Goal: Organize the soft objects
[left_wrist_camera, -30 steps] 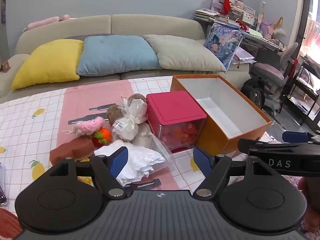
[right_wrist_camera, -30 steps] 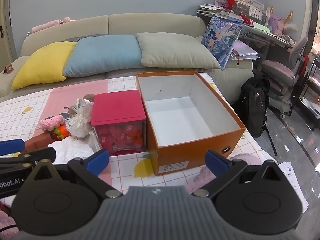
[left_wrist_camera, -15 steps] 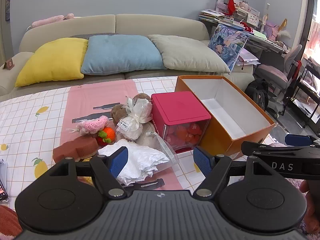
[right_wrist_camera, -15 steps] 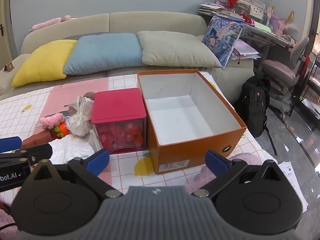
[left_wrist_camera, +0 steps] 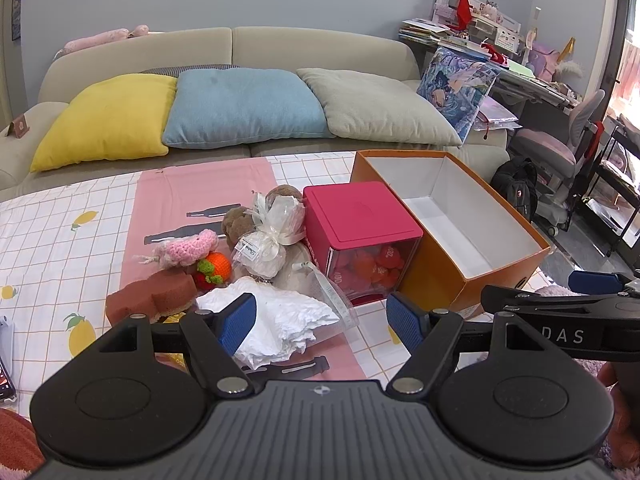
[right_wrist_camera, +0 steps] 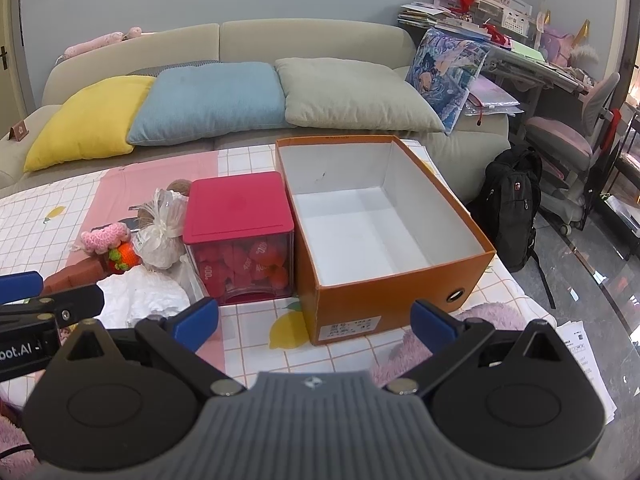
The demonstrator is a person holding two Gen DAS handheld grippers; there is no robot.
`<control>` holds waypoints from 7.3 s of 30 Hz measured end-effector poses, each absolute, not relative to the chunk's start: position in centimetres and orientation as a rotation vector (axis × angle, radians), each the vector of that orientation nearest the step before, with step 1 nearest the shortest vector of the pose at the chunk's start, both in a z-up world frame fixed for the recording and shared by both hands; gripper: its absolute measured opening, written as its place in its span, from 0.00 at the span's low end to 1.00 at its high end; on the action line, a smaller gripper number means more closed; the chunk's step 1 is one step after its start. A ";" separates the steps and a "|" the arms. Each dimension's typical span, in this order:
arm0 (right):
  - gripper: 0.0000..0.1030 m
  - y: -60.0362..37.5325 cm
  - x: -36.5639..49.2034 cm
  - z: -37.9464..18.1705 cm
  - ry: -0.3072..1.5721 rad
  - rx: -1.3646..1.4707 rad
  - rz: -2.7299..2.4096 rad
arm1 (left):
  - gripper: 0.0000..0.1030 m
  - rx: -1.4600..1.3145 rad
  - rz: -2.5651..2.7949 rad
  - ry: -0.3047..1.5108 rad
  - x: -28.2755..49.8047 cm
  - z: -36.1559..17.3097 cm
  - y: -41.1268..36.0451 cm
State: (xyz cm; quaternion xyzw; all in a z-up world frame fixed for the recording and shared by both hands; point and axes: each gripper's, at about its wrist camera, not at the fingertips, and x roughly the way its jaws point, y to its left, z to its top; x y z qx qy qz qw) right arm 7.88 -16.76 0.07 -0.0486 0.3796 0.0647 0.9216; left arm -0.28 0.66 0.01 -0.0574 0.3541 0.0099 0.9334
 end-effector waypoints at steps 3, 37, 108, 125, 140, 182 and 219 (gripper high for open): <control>0.97 -16.8 7.9 0.0 0.781 -0.100 0.132 | 0.84 -0.118 0.020 0.725 -0.3 0.0 0.7; 0.97 -16.9 7.7 -0.4 0.788 -0.101 0.131 | 0.84 -0.122 0.022 0.728 -0.3 -0.1 0.8; 0.43 -4.5 15.5 -7.7 0.911 -0.251 0.636 | 0.08 -0.475 0.050 0.957 5.6 -10.0 11.0; 0.56 -8.2 16.0 -8.2 1.079 -0.054 0.558 | 0.04 -0.386 -0.218 0.990 4.1 -8.8 7.1; 0.15 -10.5 16.3 -12.7 1.228 -0.116 0.425 | 0.36 -0.502 -0.197 1.068 5.1 -10.9 6.9; 0.86 -10.7 16.0 -12.5 1.151 -0.049 0.481 | 0.23 -0.323 0.101 1.011 5.5 -6.8 9.1; 0.06 -5.5 15.6 -15.0 1.096 -0.437 0.745 | 0.24 -0.307 0.095 1.050 4.1 -9.3 8.6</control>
